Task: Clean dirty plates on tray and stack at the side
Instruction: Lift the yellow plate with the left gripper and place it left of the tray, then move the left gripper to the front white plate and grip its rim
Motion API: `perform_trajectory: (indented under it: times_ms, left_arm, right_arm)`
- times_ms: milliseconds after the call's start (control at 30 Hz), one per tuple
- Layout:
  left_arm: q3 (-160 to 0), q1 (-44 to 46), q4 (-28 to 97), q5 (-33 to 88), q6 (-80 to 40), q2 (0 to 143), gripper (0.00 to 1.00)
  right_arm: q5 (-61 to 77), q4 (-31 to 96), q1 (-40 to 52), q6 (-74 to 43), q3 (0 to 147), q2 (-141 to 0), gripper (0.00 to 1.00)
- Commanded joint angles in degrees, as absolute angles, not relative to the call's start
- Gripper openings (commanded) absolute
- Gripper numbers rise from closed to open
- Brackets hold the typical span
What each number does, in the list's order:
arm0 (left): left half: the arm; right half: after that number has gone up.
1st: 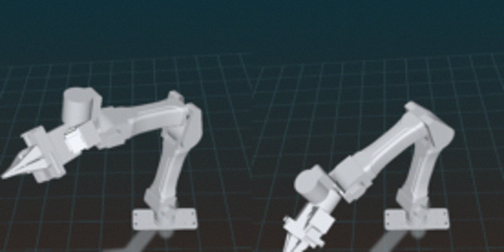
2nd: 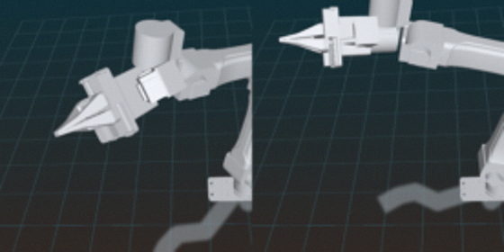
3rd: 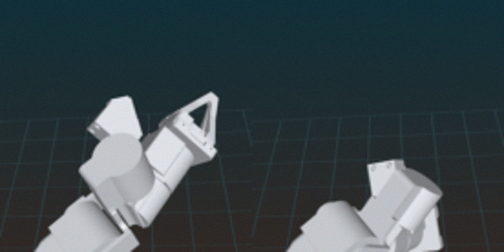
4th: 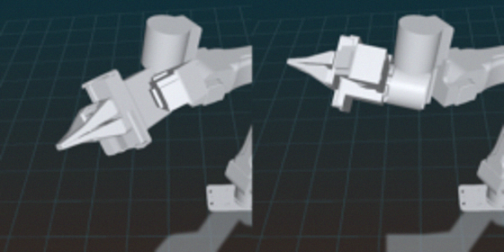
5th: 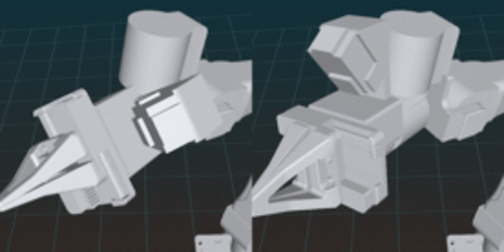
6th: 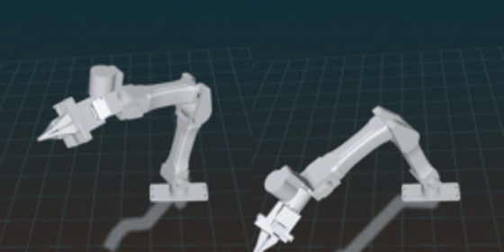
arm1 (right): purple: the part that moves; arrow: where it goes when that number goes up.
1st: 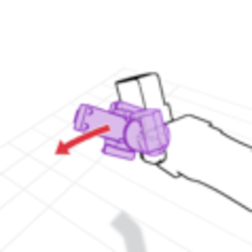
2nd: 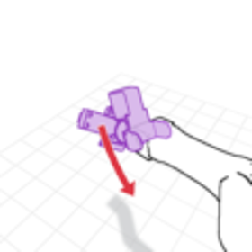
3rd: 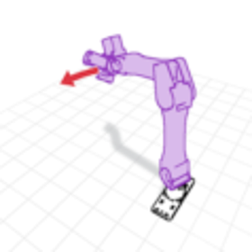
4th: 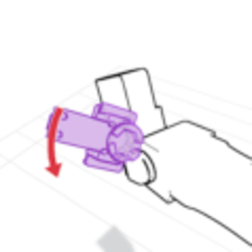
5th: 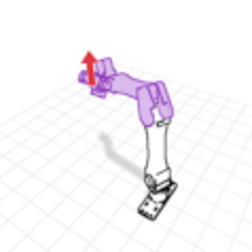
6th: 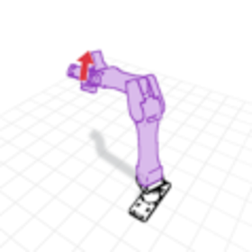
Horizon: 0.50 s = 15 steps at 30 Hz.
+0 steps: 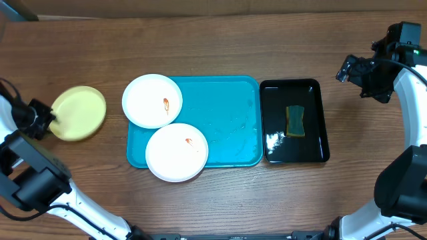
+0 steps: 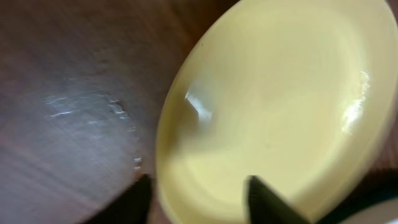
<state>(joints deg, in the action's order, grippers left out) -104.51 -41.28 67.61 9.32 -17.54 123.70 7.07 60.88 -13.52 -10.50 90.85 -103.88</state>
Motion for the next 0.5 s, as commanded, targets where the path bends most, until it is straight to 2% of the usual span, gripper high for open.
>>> perform_trajectory:
  times_ms: [0,67,133,300,367,467]
  left_arm:
    - [-104.4,-38.1,67.2,17.8,-11.3,121.8,0.81]
    - [-104.9,-36.6,67.5,20.3,-11.3,121.8,0.85]
    - [-105.6,-34.4,68.1,22.2,-10.1,121.8,0.85]
    - [-107.3,-26.6,71.0,21.8,-8.4,121.1,0.79]
    - [-107.3,-21.5,72.9,20.6,-8.1,120.7,0.72]
    - [-107.3,-15.4,75.7,18.6,-8.1,120.6,0.71]
  right_arm:
    - [7.1,60.6,-13.9,-10.7,91.1,-102.9,1.00]
    - [7.1,60.6,-13.9,-10.7,91.1,-102.9,1.00]
    - [7.1,60.6,-13.9,-10.7,91.1,-102.9,1.00]
    - [7.1,60.6,-13.9,-10.7,91.1,-102.9,1.00]
    - [7.1,60.6,-13.9,-10.7,91.1,-102.9,1.00]
    - [7.1,60.6,-13.9,-10.7,91.1,-102.9,1.00]
